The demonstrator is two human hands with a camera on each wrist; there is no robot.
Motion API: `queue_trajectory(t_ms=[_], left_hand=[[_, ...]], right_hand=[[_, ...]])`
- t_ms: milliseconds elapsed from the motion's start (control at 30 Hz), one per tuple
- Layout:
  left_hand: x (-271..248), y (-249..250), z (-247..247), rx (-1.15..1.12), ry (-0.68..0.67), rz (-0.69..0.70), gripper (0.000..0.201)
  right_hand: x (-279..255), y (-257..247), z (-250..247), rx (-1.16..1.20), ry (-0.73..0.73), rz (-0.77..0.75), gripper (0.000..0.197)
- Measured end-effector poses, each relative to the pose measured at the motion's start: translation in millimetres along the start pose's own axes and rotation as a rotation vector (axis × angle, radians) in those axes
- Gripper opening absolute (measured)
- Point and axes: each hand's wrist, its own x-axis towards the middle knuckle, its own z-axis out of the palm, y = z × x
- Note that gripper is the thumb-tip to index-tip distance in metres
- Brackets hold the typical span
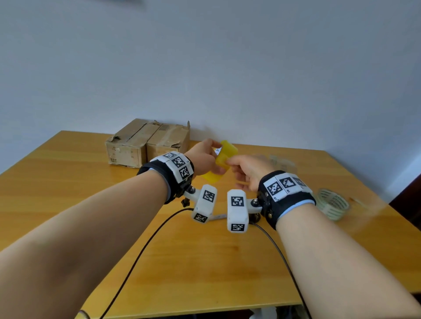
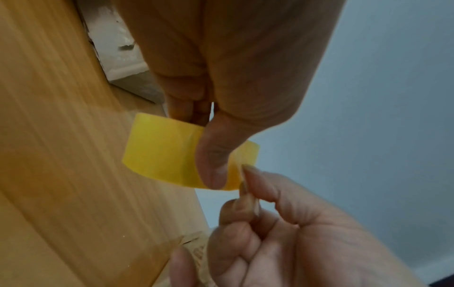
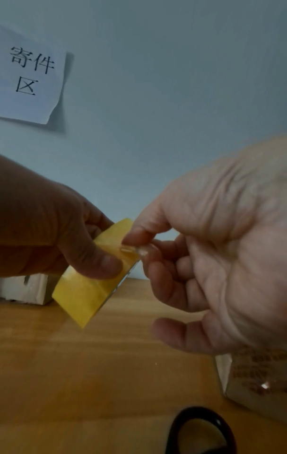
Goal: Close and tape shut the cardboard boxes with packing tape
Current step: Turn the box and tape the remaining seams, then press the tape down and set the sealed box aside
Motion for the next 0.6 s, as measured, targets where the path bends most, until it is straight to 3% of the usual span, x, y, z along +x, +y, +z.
queue_trajectory(t_ms=[133, 167, 267, 367, 467, 533, 600], left_hand=[[9, -5, -2, -0.072, 0.041, -0.024, 0.087], [12, -4, -4, -0.056, 0.065, -0.024, 0.084], [24, -3, -3, 0.072, 0.123, -0.036, 0.076], [39, -4, 6, 0.304, 0.142, -0.069, 0.072], [51, -6, 11, 0.438, 0.184, -0.091, 0.051], [58, -5, 15, 0.479, 0.197, -0.088, 0.027], [66, -7, 20, 0.495, 0.212, -0.097, 0.032]], right_hand=[[15, 13, -13, -0.085, 0.141, -0.015, 0.062], [17, 19, -16, -0.063, 0.164, -0.009, 0.064], [27, 28, -22, -0.033, 0.206, -0.051, 0.036], [32, 25, -35, -0.090, 0.422, -0.224, 0.010], [37, 25, -54, -0.137, 0.630, -0.330, 0.005], [41, 31, -64, -0.218, 0.686, -0.331, 0.016], [45, 39, -73, -0.336, 0.706, -0.263, 0.018]])
